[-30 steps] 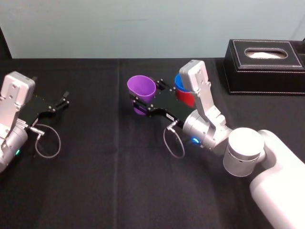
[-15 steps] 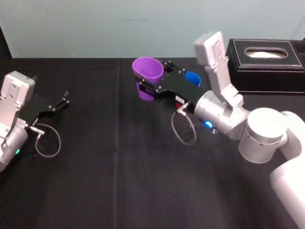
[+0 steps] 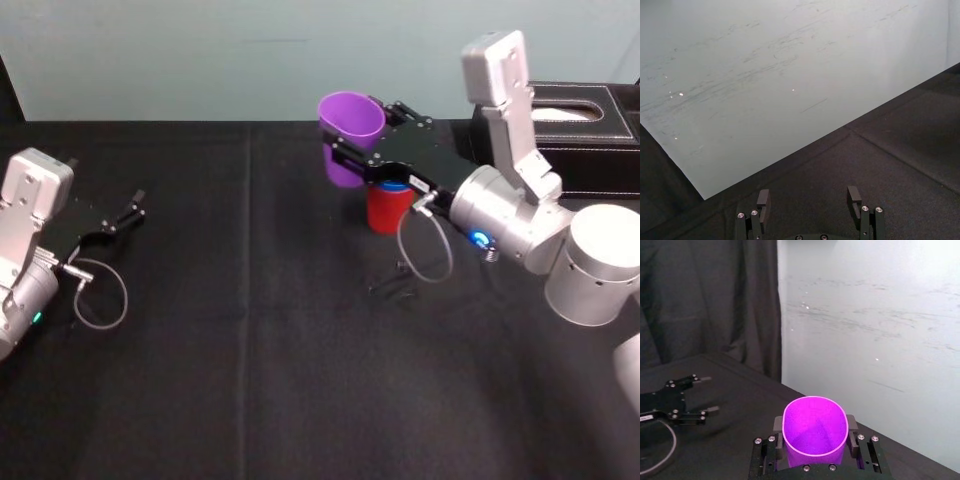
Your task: Stack the three plastic cups sequentially using one hand.
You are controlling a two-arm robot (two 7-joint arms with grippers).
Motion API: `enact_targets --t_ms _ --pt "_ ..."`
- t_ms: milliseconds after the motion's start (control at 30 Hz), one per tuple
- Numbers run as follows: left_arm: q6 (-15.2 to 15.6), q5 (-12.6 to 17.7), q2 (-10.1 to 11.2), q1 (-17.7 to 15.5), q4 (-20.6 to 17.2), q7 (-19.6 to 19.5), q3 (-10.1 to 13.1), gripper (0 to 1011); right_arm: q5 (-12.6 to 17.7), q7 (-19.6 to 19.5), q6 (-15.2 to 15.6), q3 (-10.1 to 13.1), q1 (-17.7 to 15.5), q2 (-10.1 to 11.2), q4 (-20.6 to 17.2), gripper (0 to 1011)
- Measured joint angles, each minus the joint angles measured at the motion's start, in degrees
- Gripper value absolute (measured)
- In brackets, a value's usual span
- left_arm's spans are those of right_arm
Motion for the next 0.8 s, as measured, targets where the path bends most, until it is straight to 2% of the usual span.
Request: enact_targets --t_ms 367,800 --pt "0.0 0.0 0.0 0.0 0.0 0.0 0.0 1005 1.3 -0.8 -0.5 1.6 -0.1 1.8 1.0 722" --pt "0.0 0.0 0.0 0.0 0.0 0.0 0.0 1005 2.2 -1.5 -1.2 2.5 0.0 2.3 2.6 722"
